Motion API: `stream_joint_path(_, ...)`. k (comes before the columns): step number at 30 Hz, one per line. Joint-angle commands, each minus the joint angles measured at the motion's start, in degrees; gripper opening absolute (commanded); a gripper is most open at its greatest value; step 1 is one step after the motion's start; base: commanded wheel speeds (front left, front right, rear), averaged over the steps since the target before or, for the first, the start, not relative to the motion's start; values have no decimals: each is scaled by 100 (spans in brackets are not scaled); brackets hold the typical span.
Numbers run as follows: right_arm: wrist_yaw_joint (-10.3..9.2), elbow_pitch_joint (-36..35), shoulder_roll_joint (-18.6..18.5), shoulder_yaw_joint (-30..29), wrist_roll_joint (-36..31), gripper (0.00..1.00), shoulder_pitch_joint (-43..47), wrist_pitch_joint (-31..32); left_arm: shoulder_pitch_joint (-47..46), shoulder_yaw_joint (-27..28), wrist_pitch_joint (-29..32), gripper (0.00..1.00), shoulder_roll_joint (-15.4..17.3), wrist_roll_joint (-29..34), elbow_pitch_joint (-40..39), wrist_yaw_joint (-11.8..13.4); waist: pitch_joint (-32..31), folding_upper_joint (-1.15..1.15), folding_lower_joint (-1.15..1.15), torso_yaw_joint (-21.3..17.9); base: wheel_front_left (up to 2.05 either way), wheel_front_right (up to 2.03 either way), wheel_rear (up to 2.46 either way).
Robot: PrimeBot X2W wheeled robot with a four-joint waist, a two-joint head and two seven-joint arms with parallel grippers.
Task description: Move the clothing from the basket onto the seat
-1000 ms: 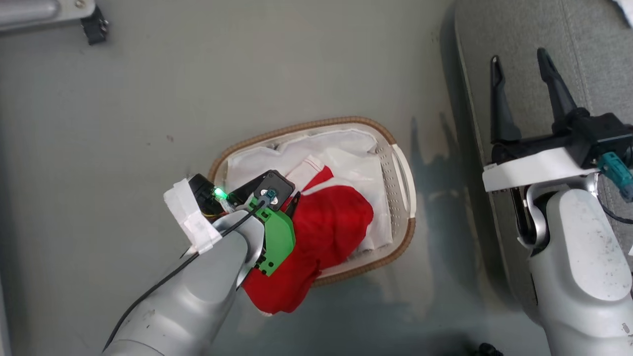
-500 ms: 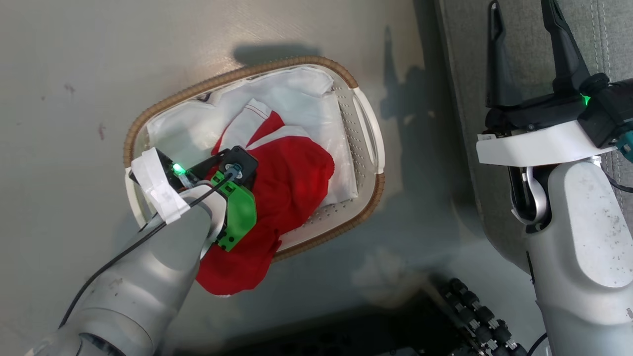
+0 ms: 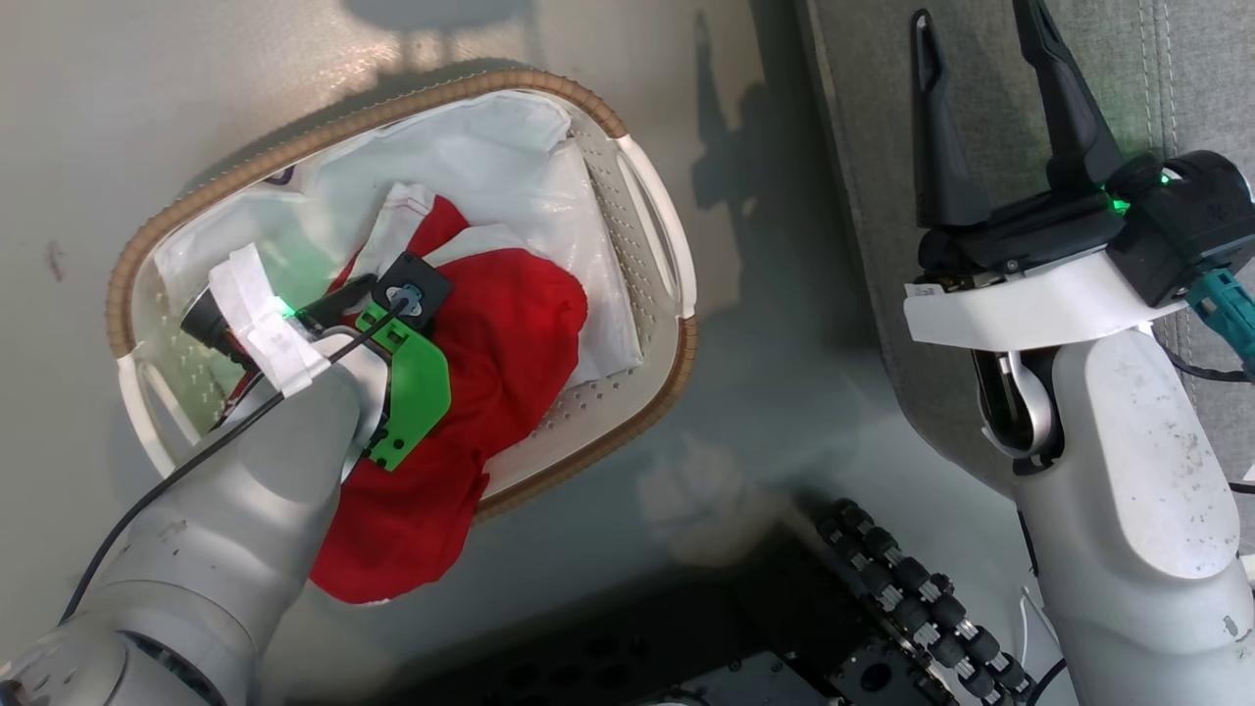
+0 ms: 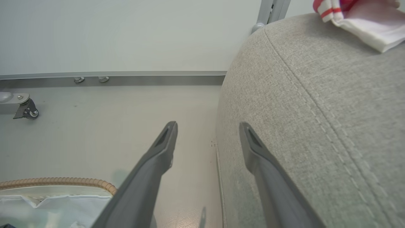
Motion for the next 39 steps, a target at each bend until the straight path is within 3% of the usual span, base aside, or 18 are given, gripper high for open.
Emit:
stream_joint_path(1,-8,-8,-11,4,58,100,51,-13,-29,-57,145,100,70,-89,44,-14,43,0,0,-51,0,0,0)
stream_joint_path(3,-8,21,-13,11,64,100,68,-12,46,-162,321,100,81,-185,34,-14,31,0,0,-56,0,0,0)
stream_joint_path(4,-8,35,-13,13,58,100,71,-13,61,-202,370,90,95,-215,7,-14,23,0,0,-54,0,0,0)
stream_joint_path(5,-8,48,-13,18,54,100,77,-12,65,-252,408,49,113,-257,-26,-14,8,0,0,-51,0,0,0)
stream_joint_path(6,-8,60,-13,23,54,100,76,-13,75,-293,422,36,128,-289,-58,-14,-8,0,0,-47,0,0,0)
stream_joint_path(8,-8,80,-12,34,57,100,66,-13,95,-387,395,0,159,-373,-164,-15,-60,0,0,-32,0,0,0)
stream_joint_path(17,-8,203,-12,0,-37,100,108,-13,130,-381,-177,0,221,-817,-480,-15,-504,0,0,135,0,0,0)
stream_joint_path(27,-8,436,-14,-88,-365,100,356,-13,276,-210,-1144,0,266,-1107,-955,-15,-1500,0,0,473,0,0,0)
stream_joint_path(39,-8,779,-15,-127,-708,100,864,-13,372,267,-1458,0,796,-1270,-2641,153,-2997,0,0,799,0,0,0)
